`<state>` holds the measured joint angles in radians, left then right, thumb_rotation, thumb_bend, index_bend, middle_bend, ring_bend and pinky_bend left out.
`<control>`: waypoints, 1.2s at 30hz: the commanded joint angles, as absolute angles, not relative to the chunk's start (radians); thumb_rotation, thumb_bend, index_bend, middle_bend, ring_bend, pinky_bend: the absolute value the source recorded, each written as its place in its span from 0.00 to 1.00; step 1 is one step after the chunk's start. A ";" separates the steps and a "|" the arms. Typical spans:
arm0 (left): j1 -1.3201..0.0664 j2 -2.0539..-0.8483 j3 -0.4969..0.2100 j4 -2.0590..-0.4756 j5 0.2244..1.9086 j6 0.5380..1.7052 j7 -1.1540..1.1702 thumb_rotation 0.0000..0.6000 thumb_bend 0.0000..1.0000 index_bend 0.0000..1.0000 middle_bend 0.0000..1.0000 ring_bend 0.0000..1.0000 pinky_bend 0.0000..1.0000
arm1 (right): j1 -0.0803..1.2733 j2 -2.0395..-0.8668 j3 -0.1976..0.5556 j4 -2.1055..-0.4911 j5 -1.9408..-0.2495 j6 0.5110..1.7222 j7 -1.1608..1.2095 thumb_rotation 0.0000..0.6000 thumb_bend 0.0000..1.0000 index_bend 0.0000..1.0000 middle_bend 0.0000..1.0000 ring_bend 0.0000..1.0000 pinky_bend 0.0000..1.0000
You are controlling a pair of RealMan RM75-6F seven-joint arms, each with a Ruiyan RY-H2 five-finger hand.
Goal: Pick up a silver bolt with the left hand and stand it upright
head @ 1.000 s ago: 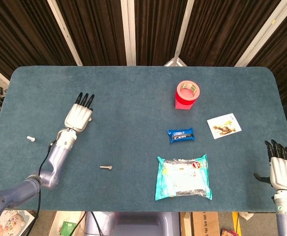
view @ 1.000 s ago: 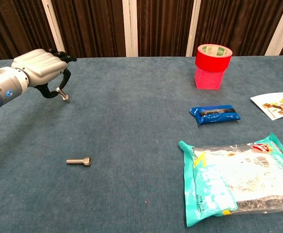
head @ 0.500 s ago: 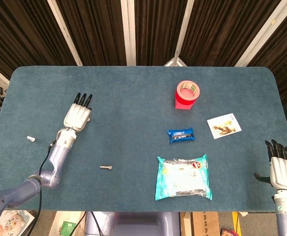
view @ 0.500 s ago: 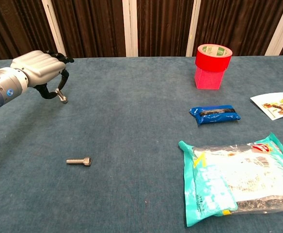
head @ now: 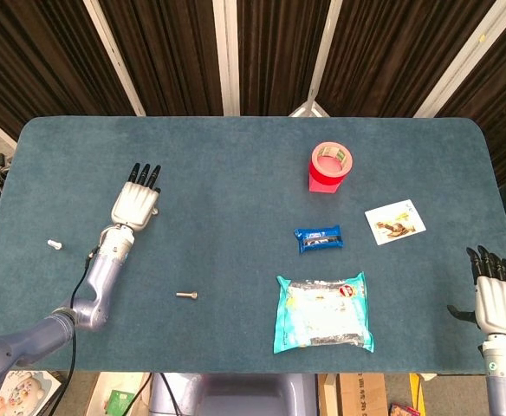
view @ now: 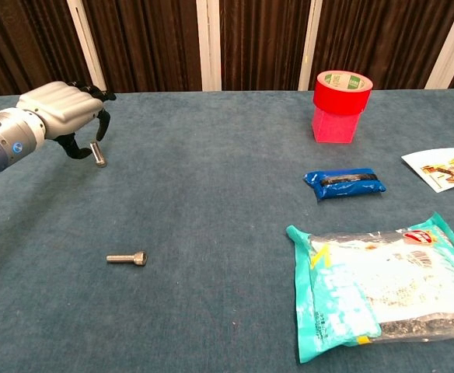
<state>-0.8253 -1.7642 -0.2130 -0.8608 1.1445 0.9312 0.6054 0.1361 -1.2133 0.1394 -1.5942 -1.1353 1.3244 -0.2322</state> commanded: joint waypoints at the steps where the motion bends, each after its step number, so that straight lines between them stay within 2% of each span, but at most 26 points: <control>1: -0.825 -1.764 -0.213 -0.860 1.142 0.930 0.606 1.00 0.42 0.34 0.00 0.00 0.00 | 0.136 -1.214 0.140 -1.594 -1.135 1.325 -0.232 1.00 0.00 0.08 0.00 0.00 0.00; 4: -0.825 -1.759 -0.219 -0.872 1.138 0.930 0.596 1.00 0.38 0.28 0.00 0.00 0.00 | 0.136 -1.215 0.140 -1.593 -1.134 1.324 -0.232 1.00 0.00 0.08 0.00 0.00 0.00; 9: -0.823 -1.731 -0.259 -0.955 1.141 0.975 0.530 1.00 0.38 0.29 0.00 0.00 0.00 | 0.137 -1.216 0.139 -1.592 -1.136 1.323 -0.231 1.00 0.00 0.08 0.00 0.00 0.00; 13: -0.803 -1.666 -0.310 -1.122 1.134 1.032 0.464 1.00 0.36 0.30 0.00 0.00 0.00 | 0.137 -1.216 0.141 -1.591 -1.138 1.327 -0.231 1.00 0.00 0.09 0.00 0.00 0.00; 17: -0.742 -1.572 -0.335 -1.360 1.049 1.076 0.506 1.00 0.34 0.30 0.00 0.00 0.00 | 0.135 -1.219 0.143 -1.593 -1.137 1.334 -0.234 1.00 0.00 0.09 0.00 0.00 0.00; 23: -0.638 -1.372 -0.273 -1.736 0.945 1.112 0.610 1.00 0.34 0.33 0.00 0.00 0.00 | 0.133 -1.219 0.140 -1.600 -1.138 1.340 -0.243 1.00 0.00 0.09 0.00 0.00 0.00; 25: -0.614 -1.323 -0.252 -1.812 0.924 1.114 0.613 1.00 0.34 0.34 0.00 0.00 0.00 | 0.132 -1.219 0.140 -1.602 -1.139 1.343 -0.245 1.00 0.00 0.09 0.00 0.00 0.00; 28: -0.582 -1.250 -0.222 -1.918 0.892 1.111 0.605 1.00 0.34 0.35 0.00 0.00 0.00 | 0.129 -1.217 0.142 -1.609 -1.139 1.351 -0.248 1.00 0.00 0.09 0.00 0.00 0.00; 36: -0.541 -1.170 -0.140 -2.039 0.843 1.128 0.631 1.00 0.37 0.37 0.00 0.00 0.00 | 0.127 -1.212 0.143 -1.614 -1.143 1.356 -0.242 1.00 0.00 0.09 0.00 0.00 0.00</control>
